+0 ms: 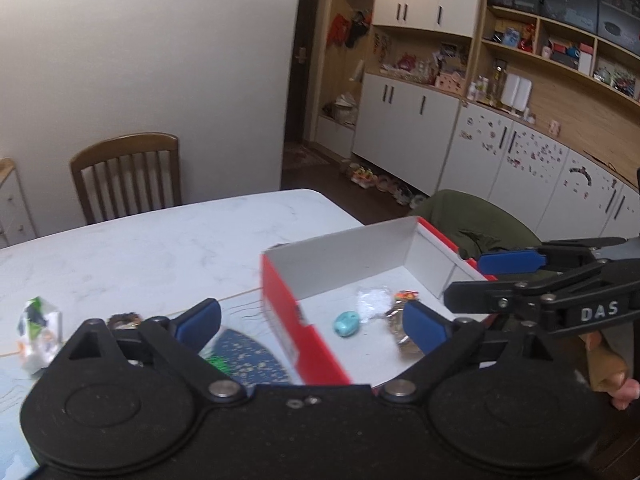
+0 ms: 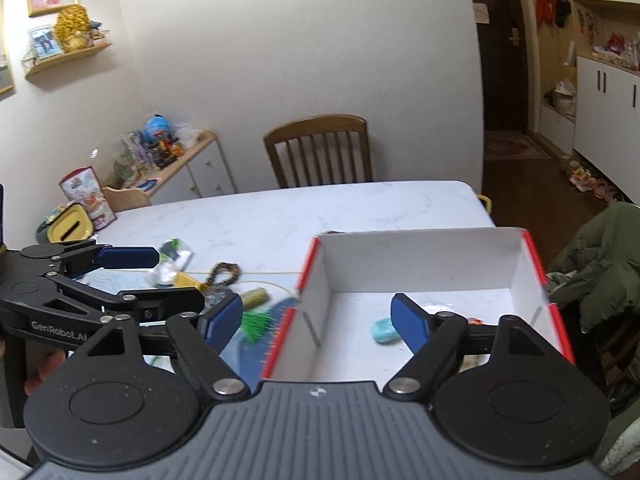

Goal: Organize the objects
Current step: 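Withdraw both tools from the box back over the mat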

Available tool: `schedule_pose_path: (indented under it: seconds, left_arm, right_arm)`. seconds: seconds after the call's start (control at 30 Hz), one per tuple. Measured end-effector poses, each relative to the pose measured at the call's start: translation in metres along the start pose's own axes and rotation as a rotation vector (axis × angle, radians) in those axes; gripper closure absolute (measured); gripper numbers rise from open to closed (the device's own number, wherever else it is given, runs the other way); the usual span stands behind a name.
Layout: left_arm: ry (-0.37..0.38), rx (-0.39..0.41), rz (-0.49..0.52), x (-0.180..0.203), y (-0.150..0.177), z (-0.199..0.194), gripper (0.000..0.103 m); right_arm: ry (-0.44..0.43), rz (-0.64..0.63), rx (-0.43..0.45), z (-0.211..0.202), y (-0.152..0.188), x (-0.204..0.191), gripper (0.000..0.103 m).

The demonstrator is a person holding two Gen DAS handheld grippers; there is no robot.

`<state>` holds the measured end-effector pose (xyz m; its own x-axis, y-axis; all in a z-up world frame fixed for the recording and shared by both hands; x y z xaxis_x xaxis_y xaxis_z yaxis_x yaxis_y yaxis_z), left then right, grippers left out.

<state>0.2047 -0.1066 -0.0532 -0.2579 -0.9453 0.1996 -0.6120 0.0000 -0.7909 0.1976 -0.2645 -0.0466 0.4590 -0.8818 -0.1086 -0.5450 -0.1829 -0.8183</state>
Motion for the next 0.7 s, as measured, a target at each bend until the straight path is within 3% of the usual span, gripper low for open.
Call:
schedule_pose_path:
  seconds: [0.7]
  left_arm:
    - [-0.133, 0.035, -0.081, -0.144, 0.024, -0.051, 0.000]
  right_arm:
    - [-0.051, -0.045, -0.062, 0.051, 0.010, -0.126, 0.016]
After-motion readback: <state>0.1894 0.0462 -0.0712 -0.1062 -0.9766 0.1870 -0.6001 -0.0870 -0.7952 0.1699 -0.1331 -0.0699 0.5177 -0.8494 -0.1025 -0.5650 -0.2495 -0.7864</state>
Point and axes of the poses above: each gripper's, at about its wrist camera, not at the fingertips, and z roughly the way its jaws point, x to its right, y to its underside, the point moved 9 cm from there along z, roughly the way its jaws point, and after that the axes turned 8 degrees about -z, right-handed, at the moved point
